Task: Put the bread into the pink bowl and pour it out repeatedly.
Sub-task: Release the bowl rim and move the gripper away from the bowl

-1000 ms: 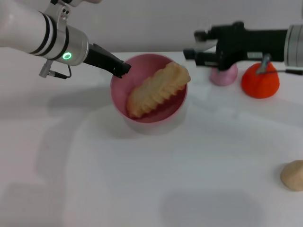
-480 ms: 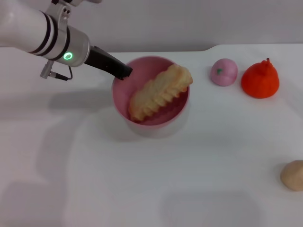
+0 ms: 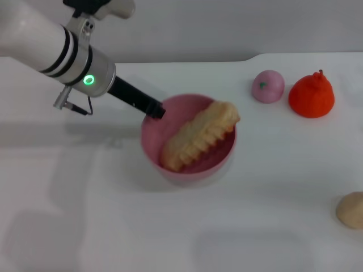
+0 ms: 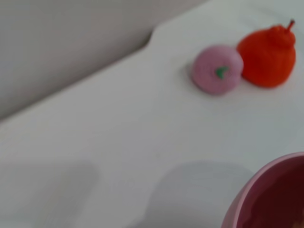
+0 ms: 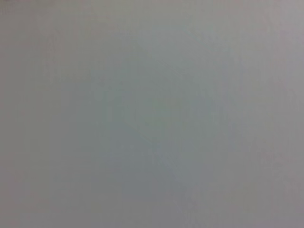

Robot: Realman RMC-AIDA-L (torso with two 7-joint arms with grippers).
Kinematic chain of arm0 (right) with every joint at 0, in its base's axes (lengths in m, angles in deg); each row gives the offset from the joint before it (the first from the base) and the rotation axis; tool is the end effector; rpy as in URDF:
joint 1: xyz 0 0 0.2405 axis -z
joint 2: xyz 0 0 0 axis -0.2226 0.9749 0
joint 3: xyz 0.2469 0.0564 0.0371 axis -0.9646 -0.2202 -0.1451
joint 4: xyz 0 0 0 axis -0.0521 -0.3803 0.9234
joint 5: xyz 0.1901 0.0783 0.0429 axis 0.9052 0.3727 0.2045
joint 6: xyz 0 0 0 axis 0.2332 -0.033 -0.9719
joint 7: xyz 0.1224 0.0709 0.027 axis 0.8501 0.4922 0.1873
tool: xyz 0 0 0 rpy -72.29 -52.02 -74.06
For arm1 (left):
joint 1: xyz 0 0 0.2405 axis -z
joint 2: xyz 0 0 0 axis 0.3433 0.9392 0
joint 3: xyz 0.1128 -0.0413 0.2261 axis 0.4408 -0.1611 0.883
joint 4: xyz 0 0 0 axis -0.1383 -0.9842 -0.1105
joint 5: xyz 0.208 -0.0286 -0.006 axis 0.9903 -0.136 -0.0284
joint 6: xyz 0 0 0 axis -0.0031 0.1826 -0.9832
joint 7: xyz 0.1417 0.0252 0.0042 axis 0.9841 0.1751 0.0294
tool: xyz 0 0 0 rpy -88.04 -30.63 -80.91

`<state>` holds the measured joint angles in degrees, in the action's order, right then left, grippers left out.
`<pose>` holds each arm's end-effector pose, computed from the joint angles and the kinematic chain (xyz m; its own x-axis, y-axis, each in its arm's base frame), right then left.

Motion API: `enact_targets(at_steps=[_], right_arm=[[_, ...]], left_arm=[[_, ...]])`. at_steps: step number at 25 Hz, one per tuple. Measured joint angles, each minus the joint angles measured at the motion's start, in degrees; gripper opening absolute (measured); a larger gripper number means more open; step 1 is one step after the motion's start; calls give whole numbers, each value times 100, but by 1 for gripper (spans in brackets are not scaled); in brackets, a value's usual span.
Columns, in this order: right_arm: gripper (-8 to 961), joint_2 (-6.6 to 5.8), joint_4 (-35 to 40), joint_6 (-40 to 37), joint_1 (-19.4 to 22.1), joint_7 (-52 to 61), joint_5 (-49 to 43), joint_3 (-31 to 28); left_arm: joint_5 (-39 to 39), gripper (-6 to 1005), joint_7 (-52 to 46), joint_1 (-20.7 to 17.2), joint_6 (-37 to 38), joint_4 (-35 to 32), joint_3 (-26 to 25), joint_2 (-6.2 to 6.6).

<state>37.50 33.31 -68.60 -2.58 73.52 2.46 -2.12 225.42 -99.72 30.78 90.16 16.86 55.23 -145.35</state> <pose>0.2453 0.3395 0.1162 0.5370 0.5838 -0.6089 -0.5657 -0.2862 -0.7733 -0.1616 0.4225 -0.0276 0.7288 0.6847 0.0055 0.6424 -0.6810 -0.3515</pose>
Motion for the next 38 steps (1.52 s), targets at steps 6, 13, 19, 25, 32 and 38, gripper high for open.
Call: enact_targets(at_steps=[6,13,19,25,32,38], right_arm=[[552,-33,-284,-40,-101,-332,38,-28],[552,-47,-417,-41,-270,-400,32,-19],[552,-52,-449,-32,-352,-401,14,-20],[552,-51,-458,-9,-395,-400,12,-25],[552,-50,-463,11,-416,-400,12,-33],[548,-56,-528,27,-463,-396,12,-41]], left_arm=[[321,83,-272,59,138,174,40,-19],[335,87,-281,-55,-50,322,12,-16],[441,90,-284,-195,-229,346,14,-4],[545,93,-286,-229,-329,399,-7,0],[574,97,-271,-212,-376,479,-5,-1],[590,100,-264,-177,-351,454,18,-1]])
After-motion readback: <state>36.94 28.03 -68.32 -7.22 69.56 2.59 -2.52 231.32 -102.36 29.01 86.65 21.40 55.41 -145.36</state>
